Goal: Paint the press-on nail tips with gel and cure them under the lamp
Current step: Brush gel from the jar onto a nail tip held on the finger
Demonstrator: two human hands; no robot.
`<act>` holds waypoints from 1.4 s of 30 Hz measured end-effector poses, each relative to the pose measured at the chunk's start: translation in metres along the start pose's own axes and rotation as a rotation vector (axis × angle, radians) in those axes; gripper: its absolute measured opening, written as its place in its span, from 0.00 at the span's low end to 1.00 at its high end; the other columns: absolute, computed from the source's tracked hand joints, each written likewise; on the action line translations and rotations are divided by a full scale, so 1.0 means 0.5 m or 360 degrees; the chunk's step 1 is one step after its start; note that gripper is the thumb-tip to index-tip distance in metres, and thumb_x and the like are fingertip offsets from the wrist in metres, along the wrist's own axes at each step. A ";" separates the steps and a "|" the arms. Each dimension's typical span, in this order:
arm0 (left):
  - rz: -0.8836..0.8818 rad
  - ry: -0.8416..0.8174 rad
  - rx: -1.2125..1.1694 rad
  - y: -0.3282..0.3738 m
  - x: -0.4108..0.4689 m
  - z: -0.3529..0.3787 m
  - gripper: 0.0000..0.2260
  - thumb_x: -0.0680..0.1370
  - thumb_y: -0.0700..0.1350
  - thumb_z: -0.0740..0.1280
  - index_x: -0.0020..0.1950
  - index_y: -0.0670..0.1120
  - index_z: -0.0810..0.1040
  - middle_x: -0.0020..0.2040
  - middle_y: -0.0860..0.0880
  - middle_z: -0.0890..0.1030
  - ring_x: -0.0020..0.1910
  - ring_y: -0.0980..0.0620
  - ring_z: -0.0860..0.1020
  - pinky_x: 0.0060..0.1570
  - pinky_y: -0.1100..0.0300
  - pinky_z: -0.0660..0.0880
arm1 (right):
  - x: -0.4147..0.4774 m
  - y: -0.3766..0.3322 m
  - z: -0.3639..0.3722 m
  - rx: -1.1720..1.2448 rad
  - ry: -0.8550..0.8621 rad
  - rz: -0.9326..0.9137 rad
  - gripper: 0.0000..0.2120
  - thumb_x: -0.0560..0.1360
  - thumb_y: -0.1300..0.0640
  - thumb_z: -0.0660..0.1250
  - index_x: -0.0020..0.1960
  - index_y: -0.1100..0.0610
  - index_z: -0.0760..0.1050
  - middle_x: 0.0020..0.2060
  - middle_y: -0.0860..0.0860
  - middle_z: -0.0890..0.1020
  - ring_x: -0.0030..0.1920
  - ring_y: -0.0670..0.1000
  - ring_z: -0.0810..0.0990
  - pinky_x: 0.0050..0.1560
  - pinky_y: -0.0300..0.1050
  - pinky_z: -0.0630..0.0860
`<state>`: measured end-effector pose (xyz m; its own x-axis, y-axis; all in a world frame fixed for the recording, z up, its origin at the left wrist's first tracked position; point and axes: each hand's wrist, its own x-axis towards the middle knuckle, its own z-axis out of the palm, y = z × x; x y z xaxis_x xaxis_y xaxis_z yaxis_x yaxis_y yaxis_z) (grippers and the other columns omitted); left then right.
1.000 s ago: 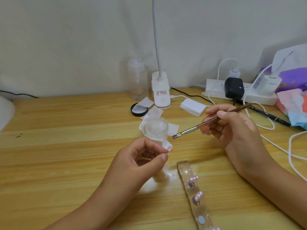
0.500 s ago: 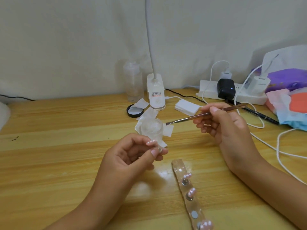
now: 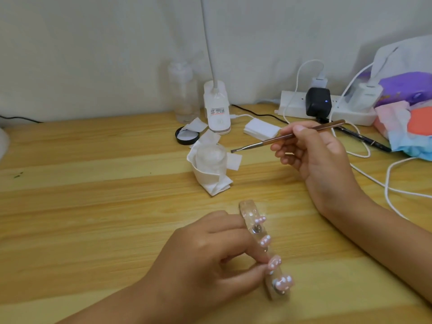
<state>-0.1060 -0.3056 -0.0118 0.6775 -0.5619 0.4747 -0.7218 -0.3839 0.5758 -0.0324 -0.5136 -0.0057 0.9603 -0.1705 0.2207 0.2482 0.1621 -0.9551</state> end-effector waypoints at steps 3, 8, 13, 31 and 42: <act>0.0020 -0.0080 0.0043 -0.007 -0.001 0.004 0.07 0.74 0.53 0.72 0.39 0.52 0.84 0.32 0.63 0.64 0.33 0.63 0.65 0.34 0.71 0.63 | -0.001 0.001 0.001 -0.0022 0.0003 0.0006 0.10 0.81 0.59 0.58 0.47 0.57 0.78 0.35 0.52 0.84 0.38 0.47 0.82 0.37 0.37 0.77; 0.0058 -0.0120 0.0116 -0.017 -0.008 -0.003 0.07 0.74 0.52 0.73 0.39 0.52 0.85 0.29 0.58 0.65 0.31 0.63 0.63 0.33 0.72 0.61 | -0.002 0.000 0.003 -0.0024 0.0012 0.0021 0.11 0.82 0.60 0.58 0.46 0.57 0.77 0.35 0.51 0.84 0.37 0.47 0.81 0.36 0.37 0.76; 0.0444 -0.0192 0.0429 -0.008 -0.016 -0.006 0.07 0.77 0.51 0.70 0.44 0.52 0.86 0.30 0.55 0.72 0.35 0.58 0.59 0.34 0.68 0.60 | -0.003 -0.003 0.003 -0.0023 0.0009 0.0038 0.11 0.82 0.60 0.58 0.47 0.57 0.78 0.35 0.52 0.84 0.38 0.47 0.81 0.37 0.37 0.77; 0.0401 -0.0214 0.0108 -0.002 -0.011 -0.012 0.08 0.84 0.46 0.59 0.48 0.56 0.72 0.42 0.57 0.63 0.41 0.68 0.65 0.47 0.82 0.59 | -0.007 0.009 0.000 -0.0146 -0.0019 -0.0261 0.10 0.79 0.53 0.59 0.48 0.49 0.80 0.41 0.50 0.81 0.43 0.47 0.78 0.38 0.38 0.75; -0.1072 0.0877 -0.1586 -0.074 0.047 -0.041 0.08 0.74 0.54 0.62 0.45 0.61 0.81 0.48 0.60 0.83 0.46 0.52 0.83 0.38 0.65 0.78 | -0.024 0.007 0.009 -0.0264 -0.0151 -0.0402 0.11 0.78 0.59 0.58 0.53 0.53 0.78 0.42 0.50 0.81 0.44 0.48 0.79 0.40 0.40 0.77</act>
<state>-0.0607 -0.2896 -0.0082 0.9996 -0.0144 -0.0249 0.0284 0.3638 0.9310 -0.0426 -0.5067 -0.0107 0.8805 -0.0927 0.4648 0.4636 -0.0360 -0.8853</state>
